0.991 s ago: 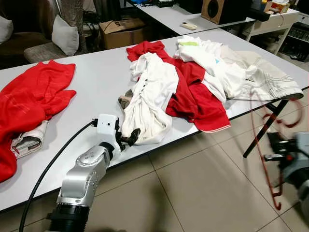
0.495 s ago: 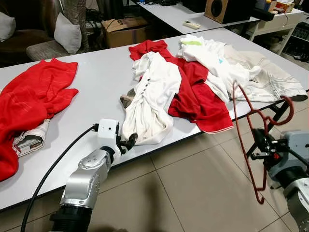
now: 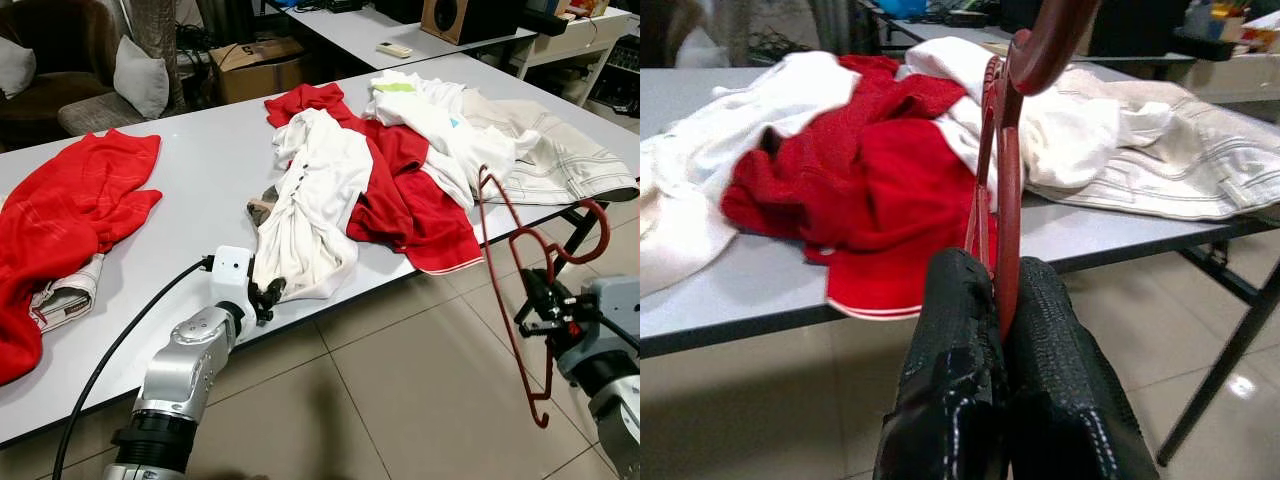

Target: Hang hanger

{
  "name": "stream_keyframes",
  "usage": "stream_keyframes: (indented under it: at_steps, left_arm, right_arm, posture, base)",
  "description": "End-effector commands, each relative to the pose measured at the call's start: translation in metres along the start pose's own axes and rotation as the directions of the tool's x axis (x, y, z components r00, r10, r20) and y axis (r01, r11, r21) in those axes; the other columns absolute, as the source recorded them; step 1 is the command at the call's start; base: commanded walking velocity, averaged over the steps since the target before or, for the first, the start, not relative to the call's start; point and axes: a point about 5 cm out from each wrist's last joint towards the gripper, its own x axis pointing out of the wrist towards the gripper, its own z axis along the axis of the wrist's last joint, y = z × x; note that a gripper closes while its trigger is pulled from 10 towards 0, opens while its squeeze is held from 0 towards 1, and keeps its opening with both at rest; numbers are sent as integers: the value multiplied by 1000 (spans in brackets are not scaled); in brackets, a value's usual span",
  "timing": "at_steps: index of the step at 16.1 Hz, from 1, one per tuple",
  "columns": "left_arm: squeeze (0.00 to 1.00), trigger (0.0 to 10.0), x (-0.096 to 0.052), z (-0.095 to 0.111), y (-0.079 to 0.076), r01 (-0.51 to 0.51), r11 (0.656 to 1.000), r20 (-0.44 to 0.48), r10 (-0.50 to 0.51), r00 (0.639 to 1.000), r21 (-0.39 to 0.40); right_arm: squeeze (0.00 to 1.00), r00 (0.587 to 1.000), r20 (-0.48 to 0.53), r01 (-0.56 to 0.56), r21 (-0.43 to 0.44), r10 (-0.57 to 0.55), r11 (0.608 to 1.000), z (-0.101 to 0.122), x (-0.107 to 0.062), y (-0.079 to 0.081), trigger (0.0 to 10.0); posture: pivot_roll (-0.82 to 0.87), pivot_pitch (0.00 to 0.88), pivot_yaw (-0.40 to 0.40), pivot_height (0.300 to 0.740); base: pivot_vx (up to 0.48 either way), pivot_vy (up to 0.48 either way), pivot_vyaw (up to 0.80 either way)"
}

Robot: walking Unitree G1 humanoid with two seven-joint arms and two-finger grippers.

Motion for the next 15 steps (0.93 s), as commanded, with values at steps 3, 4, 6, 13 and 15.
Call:
stream_keyframes:
  at_steps: [3,4,6,13,15]
  left_arm:
    - [0,0,-2,-1,5,-40,999,3,40,999,18]
    - [0,0,-3,-1,7,-52,999,7,52,999,12]
    - [0,0,-5,0,10,-67,998,16,67,998,10]
    - [0,0,-9,83,10,-105,785,267,-78,961,610]
    - [0,0,-20,122,5,-214,559,359,-162,919,801]
  right_arm:
    - [0,982,39,-186,25,185,982,11,-2,17,10000]
    - [0,977,37,-211,28,210,977,11,-1,20,10000]
    - [0,969,48,-244,37,243,969,12,5,24,10000]
    - [0,857,21,-514,93,515,852,20,24,60,10000]
    - [0,822,15,-568,83,569,819,22,28,71,10000]
  posture:
    - [-184,0,46,740]
    - [-178,0,39,740]
    - [-163,0,22,740]
    - [-158,0,25,740]
    - [-164,0,39,740]
  base:
    - [0,0,0]
    - [0,0,0]
    - [0,0,0]
    - [0,0,0]
    - [0,0,0]
